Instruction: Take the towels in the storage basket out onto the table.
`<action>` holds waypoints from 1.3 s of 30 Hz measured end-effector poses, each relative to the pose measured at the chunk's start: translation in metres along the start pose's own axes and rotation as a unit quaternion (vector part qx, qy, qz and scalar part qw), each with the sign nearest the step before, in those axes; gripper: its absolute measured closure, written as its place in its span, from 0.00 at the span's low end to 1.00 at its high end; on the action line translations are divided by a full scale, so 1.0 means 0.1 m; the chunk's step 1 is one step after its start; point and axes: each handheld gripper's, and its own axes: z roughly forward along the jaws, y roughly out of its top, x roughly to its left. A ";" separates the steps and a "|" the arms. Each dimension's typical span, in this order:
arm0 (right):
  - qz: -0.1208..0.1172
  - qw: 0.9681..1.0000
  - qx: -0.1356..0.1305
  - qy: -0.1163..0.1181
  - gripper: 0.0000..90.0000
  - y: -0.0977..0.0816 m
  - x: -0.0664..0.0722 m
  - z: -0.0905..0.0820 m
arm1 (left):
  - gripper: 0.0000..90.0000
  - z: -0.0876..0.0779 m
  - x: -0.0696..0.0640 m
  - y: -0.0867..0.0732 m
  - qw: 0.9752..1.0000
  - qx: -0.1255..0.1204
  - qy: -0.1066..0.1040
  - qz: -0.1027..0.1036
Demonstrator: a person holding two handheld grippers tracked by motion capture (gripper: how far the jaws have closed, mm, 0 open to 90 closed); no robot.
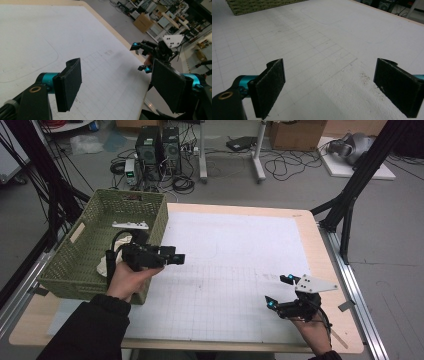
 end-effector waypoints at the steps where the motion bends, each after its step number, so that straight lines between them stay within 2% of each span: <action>1: -0.001 1.000 0.000 0.000 0.11 0.00 0.00 0.00 | 0.28 -0.02 0.02 0.02 1.000 -0.001 0.001 -0.001; 9: -0.002 1.000 -0.002 0.001 0.11 0.01 0.00 0.00 | 0.28 -0.06 0.15 0.09 1.000 -0.005 0.011 -0.023; 17: -0.001 1.000 -0.003 0.001 0.11 0.01 -0.01 0.00 | 0.28 -0.04 0.25 0.11 0.999 0.000 0.019 -0.033; 28: -0.004 1.000 -0.005 0.002 0.11 0.02 -0.01 0.00 | 0.28 -0.05 0.39 0.18 0.998 -0.001 0.021 -0.056; 33: -0.004 1.000 -0.006 0.001 0.11 0.01 -0.02 0.00 | 0.29 -0.07 0.49 0.22 0.997 -0.008 0.026 -0.070; 35: -0.001 1.000 -0.005 0.003 0.11 0.01 -0.02 0.00 | 0.29 -0.08 0.51 0.22 0.997 -0.009 0.025 -0.070; 37: 0.000 1.000 -0.004 0.003 0.11 0.01 -0.03 0.00 | 0.30 -0.12 0.56 0.23 0.996 -0.022 0.018 -0.084; 39: -0.002 1.000 -0.005 0.003 0.11 0.01 -0.03 0.00 | 0.30 -0.14 0.58 0.23 0.996 -0.023 0.017 -0.085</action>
